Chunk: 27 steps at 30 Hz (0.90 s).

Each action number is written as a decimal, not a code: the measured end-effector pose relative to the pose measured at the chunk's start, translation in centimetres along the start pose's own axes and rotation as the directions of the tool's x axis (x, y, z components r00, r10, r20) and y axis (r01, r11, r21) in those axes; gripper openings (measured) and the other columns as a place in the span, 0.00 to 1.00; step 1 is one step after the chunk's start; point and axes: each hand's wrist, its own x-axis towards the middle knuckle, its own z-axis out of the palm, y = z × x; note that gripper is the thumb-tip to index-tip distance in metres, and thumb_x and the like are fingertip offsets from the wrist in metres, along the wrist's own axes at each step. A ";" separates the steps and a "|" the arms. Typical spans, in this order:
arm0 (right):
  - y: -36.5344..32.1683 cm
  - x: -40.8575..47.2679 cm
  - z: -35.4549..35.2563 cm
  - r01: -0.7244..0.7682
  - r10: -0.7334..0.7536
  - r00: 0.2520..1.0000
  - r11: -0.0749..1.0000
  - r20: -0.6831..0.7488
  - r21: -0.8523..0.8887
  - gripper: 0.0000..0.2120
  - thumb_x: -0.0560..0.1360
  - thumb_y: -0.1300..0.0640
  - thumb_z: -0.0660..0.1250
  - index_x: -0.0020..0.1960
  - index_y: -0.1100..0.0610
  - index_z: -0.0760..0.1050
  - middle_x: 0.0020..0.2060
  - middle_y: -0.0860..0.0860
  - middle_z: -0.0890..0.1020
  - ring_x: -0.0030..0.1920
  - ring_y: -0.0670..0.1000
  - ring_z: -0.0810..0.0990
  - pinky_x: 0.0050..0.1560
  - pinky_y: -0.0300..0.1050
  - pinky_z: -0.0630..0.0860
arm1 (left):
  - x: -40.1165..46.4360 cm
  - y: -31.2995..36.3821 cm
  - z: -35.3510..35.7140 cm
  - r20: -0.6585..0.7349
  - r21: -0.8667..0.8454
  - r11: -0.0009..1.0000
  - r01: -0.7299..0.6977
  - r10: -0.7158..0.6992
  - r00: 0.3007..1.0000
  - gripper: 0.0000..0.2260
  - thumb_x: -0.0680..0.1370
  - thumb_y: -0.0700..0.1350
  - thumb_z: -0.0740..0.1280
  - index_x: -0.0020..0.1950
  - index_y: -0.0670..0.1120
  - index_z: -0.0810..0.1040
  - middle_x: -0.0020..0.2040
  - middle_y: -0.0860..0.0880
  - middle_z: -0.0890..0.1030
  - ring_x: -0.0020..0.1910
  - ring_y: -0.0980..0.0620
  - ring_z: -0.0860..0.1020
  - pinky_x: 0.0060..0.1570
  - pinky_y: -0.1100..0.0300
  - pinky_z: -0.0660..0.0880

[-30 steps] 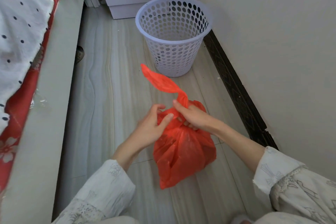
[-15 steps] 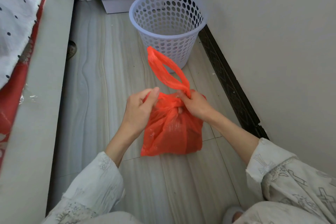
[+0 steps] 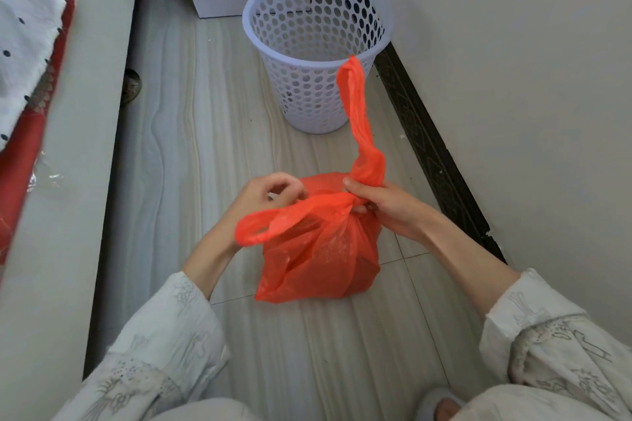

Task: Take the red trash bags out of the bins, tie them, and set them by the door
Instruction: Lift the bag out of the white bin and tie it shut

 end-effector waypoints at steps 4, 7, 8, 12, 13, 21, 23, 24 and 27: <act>0.2 -0.2 0.3 -0.034 0.032 0.998 0.999 0.058 0.030 0.15 0.76 0.54 0.61 0.31 0.53 0.69 0.27 0.51 0.66 0.26 0.43 0.65 0.31 0.33 0.64 | -0.1 -1.4 2.0 0.092 0.080 0.996 -0.025 0.018 0.996 0.06 0.74 0.37 0.67 0.46 0.45 0.81 0.40 0.54 0.80 0.38 0.65 0.75 0.43 0.70 0.70; 0.3 -0.3 0.1 -0.033 0.031 0.996 0.999 0.087 0.025 0.13 0.71 0.49 0.63 0.31 0.54 0.71 0.27 0.52 0.68 0.29 0.45 0.67 0.34 0.36 0.65 | -0.2 -1.5 2.8 0.129 0.075 0.997 -0.036 0.026 0.991 0.10 0.72 0.39 0.69 0.44 0.55 0.79 0.41 0.56 0.81 0.38 0.63 0.75 0.44 0.68 0.70; 0.4 -0.4 -0.1 -0.040 0.038 0.995 0.999 0.090 0.028 0.12 0.71 0.48 0.62 0.31 0.53 0.72 0.28 0.52 0.69 0.31 0.47 0.67 0.37 0.39 0.64 | -0.3 -1.5 2.9 0.143 0.062 0.998 -0.028 0.019 0.990 0.10 0.72 0.41 0.70 0.44 0.57 0.78 0.43 0.53 0.82 0.37 0.63 0.75 0.44 0.66 0.71; 0.6 -0.8 -0.6 -0.099 0.089 0.990 0.991 0.112 0.087 0.11 0.71 0.48 0.61 0.33 0.53 0.73 0.30 0.54 0.69 0.33 0.49 0.68 0.39 0.42 0.63 | -0.2 -1.2 3.2 0.248 0.034 0.999 0.033 -0.040 0.968 0.20 0.64 0.56 0.68 0.53 0.51 0.80 0.54 0.38 0.81 0.52 0.41 0.79 0.57 0.44 0.73; 0.6 -0.8 -0.7 -0.114 0.100 0.987 0.987 0.125 0.112 0.11 0.70 0.48 0.62 0.34 0.53 0.73 0.29 0.52 0.70 0.32 0.47 0.69 0.38 0.40 0.64 | -0.2 -1.4 3.3 0.256 0.052 0.998 0.024 -0.037 0.966 0.21 0.65 0.55 0.68 0.55 0.48 0.80 0.53 0.39 0.82 0.50 0.39 0.79 0.56 0.44 0.74; -0.1 -1.2 -0.7 -0.146 0.124 0.971 0.984 0.207 0.098 0.15 0.79 0.60 0.54 0.34 0.59 0.67 0.22 0.43 0.74 0.24 0.39 0.73 0.28 0.29 0.70 | 0.5 -2.7 4.2 0.162 0.191 0.981 -0.041 0.009 0.987 0.07 0.71 0.49 0.70 0.49 0.52 0.81 0.35 0.58 0.77 0.27 0.62 0.69 0.35 0.64 0.68; -0.3 -1.3 -0.6 -0.142 0.123 0.970 0.987 0.211 0.079 0.13 0.78 0.61 0.56 0.35 0.59 0.68 0.22 0.43 0.74 0.24 0.39 0.74 0.28 0.30 0.70 | 0.6 -2.8 4.2 0.143 0.184 0.982 -0.034 0.007 0.990 0.04 0.72 0.48 0.70 0.46 0.52 0.81 0.35 0.59 0.77 0.27 0.62 0.69 0.35 0.65 0.67; -0.3 -1.4 -0.5 -0.134 0.118 0.969 0.989 0.217 0.058 0.12 0.77 0.61 0.57 0.36 0.60 0.68 0.23 0.43 0.75 0.26 0.39 0.74 0.29 0.30 0.71 | 0.6 -2.9 4.1 0.139 0.179 0.983 -0.028 0.003 0.990 0.03 0.72 0.47 0.69 0.45 0.52 0.81 0.35 0.59 0.77 0.27 0.61 0.69 0.35 0.65 0.67; -0.3 -1.6 -0.4 -0.080 0.094 0.965 0.995 0.245 -0.065 0.07 0.75 0.63 0.59 0.39 0.59 0.71 0.29 0.42 0.75 0.32 0.39 0.74 0.37 0.29 0.70 | 0.5 -3.0 3.9 0.121 0.137 0.991 0.008 -0.025 0.992 0.04 0.73 0.44 0.68 0.41 0.53 0.79 0.34 0.58 0.76 0.28 0.59 0.68 0.33 0.66 0.66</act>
